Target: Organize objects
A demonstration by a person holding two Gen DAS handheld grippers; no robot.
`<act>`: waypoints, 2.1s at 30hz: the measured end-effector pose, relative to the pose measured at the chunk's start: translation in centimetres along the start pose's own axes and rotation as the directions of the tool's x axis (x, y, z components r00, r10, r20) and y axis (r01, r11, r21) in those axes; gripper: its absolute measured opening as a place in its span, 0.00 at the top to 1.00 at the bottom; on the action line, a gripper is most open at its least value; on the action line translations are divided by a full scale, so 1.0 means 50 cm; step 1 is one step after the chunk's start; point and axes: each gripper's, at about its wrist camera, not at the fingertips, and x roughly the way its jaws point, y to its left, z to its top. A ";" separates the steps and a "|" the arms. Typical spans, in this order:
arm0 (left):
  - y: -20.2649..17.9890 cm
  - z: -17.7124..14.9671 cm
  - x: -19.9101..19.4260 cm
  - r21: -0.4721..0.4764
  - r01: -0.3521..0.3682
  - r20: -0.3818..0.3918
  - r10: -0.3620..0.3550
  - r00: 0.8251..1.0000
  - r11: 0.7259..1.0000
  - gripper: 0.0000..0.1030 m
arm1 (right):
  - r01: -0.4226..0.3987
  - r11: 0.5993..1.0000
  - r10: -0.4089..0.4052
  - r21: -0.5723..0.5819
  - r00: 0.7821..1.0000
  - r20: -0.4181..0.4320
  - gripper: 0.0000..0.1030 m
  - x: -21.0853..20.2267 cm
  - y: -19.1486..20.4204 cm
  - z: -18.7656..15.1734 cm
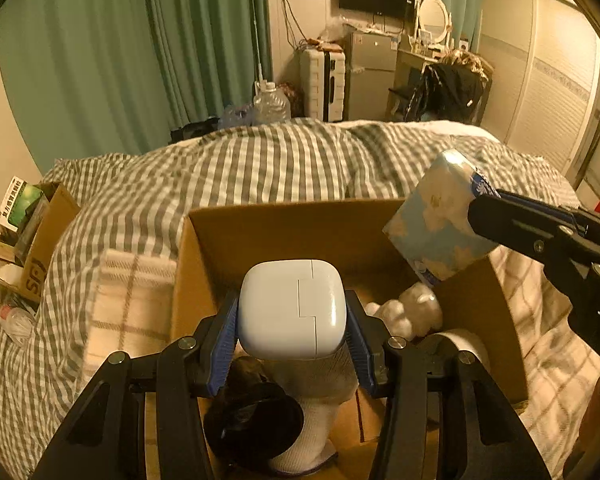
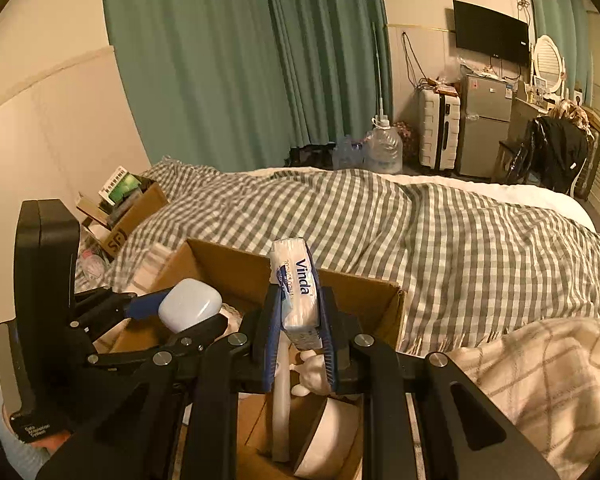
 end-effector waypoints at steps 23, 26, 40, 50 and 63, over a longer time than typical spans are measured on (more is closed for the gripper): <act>0.001 0.019 -0.281 0.027 -0.072 0.207 0.065 0.976 0.997 0.00 | 0.293 0.955 -0.296 0.042 0.937 0.188 0.00 -0.286 0.034 0.026; 0.008 0.012 -0.357 0.016 -0.075 0.262 0.068 0.963 0.997 0.00 | 0.332 0.942 -0.333 0.045 0.914 0.230 0.00 -0.355 0.058 0.023; 0.021 -0.110 -0.511 0.006 -0.048 0.348 0.043 0.936 0.999 0.00 | 0.377 0.926 -0.367 0.012 0.895 0.255 0.00 -0.495 0.149 -0.112; 0.028 -0.191 -0.448 -0.049 -0.042 0.336 0.056 0.940 0.998 0.00 | 0.409 0.912 -0.404 0.023 0.887 0.222 0.00 -0.421 0.132 -0.179; 0.042 -0.260 -0.371 -0.101 -0.058 0.282 0.084 0.956 0.993 0.00 | 0.417 0.908 -0.419 0.045 0.897 0.143 0.00 -0.324 0.095 -0.231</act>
